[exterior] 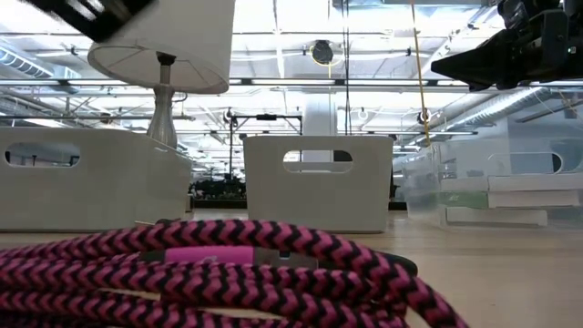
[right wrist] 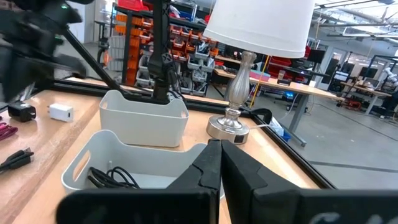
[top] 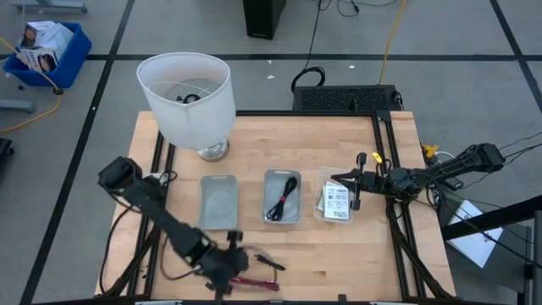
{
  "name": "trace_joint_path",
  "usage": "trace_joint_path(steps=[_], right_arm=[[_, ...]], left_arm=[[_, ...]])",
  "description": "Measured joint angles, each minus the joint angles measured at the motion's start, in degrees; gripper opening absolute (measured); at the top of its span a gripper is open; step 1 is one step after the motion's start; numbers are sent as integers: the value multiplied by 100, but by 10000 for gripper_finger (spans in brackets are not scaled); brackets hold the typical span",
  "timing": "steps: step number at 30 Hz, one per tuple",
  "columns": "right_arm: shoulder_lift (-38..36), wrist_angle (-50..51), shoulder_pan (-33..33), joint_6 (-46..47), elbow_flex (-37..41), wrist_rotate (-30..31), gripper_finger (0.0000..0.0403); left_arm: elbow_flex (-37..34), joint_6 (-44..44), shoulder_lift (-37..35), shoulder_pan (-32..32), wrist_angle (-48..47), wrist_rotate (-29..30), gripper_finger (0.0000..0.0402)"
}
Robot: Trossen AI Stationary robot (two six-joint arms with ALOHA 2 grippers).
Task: Pick and place items into bin
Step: Put the black pink charger cable into the right gray bin
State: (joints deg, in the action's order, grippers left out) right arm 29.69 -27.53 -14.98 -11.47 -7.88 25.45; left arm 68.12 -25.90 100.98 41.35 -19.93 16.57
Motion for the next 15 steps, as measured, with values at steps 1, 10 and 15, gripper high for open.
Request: trace_joint_path(steps=[1,10,15], right_arm=[[-2,-2,0,13,0,0,4],[-2,-4,1,90,0,0,4],[-2,-4,0,153,0,-1,4]], left_arm=[[2,55,24,113,193,1,21],[0,-597,389,452,376,-196,53],[0,-813,612,496,825,-494,116]])
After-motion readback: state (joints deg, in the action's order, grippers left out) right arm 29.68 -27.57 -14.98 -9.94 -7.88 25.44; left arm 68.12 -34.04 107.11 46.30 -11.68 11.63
